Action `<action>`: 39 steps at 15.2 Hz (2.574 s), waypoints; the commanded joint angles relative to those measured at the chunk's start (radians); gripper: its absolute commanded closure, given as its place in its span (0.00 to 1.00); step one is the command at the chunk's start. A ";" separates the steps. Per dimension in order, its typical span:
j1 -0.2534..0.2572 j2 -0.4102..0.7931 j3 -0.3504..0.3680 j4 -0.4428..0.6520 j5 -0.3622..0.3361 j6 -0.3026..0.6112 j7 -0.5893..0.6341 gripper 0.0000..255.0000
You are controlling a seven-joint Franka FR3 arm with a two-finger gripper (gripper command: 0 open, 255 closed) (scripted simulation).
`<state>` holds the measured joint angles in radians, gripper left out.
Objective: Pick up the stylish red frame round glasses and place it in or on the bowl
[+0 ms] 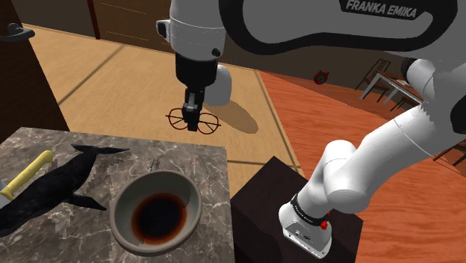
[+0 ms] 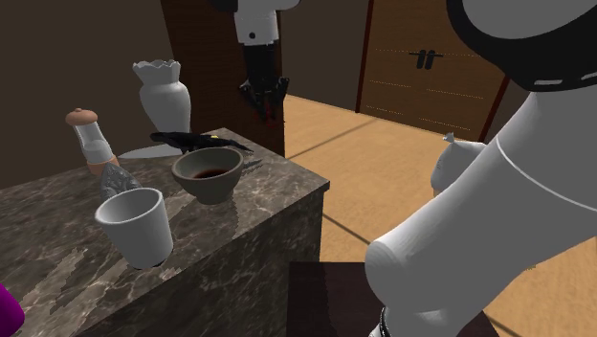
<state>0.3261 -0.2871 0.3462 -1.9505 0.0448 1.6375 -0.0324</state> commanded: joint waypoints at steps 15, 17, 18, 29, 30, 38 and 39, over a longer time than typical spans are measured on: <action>0.113 0.191 0.223 0.143 -0.027 0.032 0.351 1.00; 0.114 0.189 0.223 0.115 -0.026 0.059 0.351 1.00; 0.114 0.189 0.224 0.101 -0.025 0.072 0.351 1.00; 0.116 0.191 0.226 0.025 -0.026 0.150 0.353 1.00; 0.116 0.191 0.226 0.025 -0.026 0.150 0.353 1.00; 0.116 0.191 0.226 0.025 -0.026 0.150 0.353 0.00; 0.115 0.192 0.226 0.059 -0.027 0.116 0.354 0.00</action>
<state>0.4417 -0.0955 0.5722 -1.9115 0.0184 1.7740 0.3215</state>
